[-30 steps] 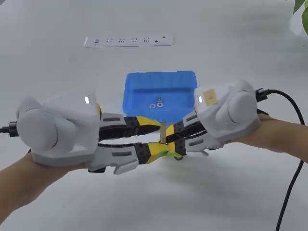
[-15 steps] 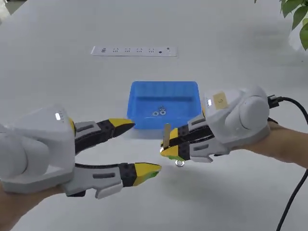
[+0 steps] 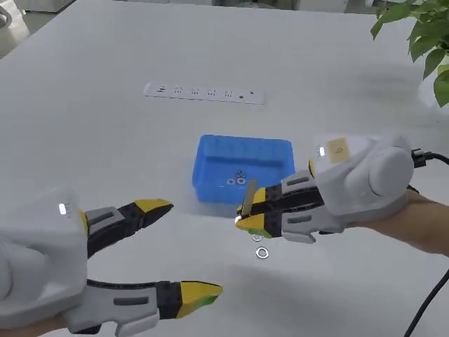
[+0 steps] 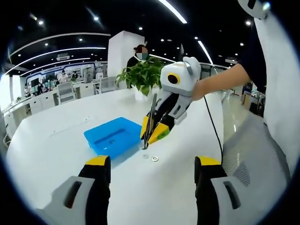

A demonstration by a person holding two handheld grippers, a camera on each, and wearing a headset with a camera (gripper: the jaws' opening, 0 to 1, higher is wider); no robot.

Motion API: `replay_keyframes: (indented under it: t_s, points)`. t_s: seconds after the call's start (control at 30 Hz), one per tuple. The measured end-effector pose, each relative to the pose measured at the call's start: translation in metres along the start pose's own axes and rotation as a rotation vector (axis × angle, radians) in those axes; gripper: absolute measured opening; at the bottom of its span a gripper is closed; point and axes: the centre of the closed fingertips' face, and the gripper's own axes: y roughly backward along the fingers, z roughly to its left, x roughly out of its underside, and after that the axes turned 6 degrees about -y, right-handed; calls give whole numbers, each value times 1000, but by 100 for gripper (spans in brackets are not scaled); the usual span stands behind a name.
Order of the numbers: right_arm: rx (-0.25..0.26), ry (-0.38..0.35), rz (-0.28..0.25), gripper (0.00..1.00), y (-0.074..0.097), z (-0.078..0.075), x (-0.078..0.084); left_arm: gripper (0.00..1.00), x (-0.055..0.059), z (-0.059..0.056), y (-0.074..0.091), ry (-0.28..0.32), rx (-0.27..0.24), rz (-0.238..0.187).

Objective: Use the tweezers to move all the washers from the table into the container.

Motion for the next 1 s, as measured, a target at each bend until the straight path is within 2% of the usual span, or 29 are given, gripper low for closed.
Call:
replay_keyframes:
  t_s: [0.3,0.53,0.8,1.0]
  points:
    - [27,23,-12,9,7,-12,-17,91,5,-4,7,53,8,-18]
    - [42,38,-27,10,11,-28,-33,99,8,1,11,83,-14,-40]
    - [84,42,-34,10,14,-60,-43,100,13,-2,11,91,-3,-39]
    - [126,8,-35,10,13,-88,-37,100,22,-1,10,94,-6,-27]
